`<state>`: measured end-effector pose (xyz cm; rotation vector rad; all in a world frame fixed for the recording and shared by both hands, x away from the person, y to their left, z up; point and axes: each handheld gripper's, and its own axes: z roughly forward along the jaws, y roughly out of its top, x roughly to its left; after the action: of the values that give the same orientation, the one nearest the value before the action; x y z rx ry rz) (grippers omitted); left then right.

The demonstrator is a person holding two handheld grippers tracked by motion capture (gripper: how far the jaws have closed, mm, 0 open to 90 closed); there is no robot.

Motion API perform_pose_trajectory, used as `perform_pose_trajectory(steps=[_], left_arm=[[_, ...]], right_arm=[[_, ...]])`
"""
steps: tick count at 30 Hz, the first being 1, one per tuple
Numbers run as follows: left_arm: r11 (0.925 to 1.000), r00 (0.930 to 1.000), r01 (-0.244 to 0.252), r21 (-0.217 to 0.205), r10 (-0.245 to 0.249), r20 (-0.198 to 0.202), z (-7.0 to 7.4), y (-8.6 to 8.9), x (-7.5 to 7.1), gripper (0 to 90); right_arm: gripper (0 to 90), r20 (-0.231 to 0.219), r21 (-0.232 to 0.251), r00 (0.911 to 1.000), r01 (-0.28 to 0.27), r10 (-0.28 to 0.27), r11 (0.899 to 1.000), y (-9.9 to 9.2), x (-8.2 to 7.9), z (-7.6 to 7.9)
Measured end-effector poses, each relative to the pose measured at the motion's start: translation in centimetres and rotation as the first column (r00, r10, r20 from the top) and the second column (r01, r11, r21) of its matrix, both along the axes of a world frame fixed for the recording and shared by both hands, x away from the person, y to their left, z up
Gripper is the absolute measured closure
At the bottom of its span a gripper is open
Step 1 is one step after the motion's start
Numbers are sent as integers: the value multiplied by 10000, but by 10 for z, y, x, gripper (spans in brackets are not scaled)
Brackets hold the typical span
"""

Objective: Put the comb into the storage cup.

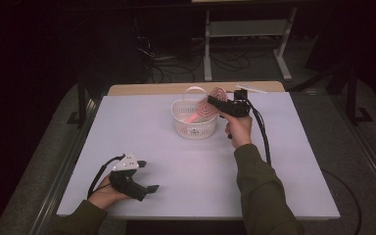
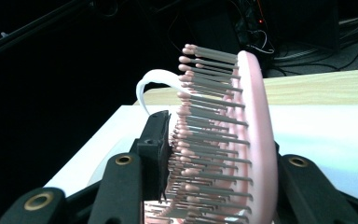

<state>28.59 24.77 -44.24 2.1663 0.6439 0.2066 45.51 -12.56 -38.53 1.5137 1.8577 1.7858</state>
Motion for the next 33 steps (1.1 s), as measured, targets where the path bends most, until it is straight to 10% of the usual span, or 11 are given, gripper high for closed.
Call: perform_pose_trajectory(steps=[20, 33], left_arm=[[9996, 9996, -269, -22, 268, -60, 0, 2, 1, 0], [9994, 9994, -345, -7, 345, -22, 1, 1, 3, 0]], right_arm=[[399, 25, -1179, 9997, -229, 234, 9928, -4, -4, 5], [289, 387, -2535, 9972, -516, 634, 9660, -8, -16, 16]])
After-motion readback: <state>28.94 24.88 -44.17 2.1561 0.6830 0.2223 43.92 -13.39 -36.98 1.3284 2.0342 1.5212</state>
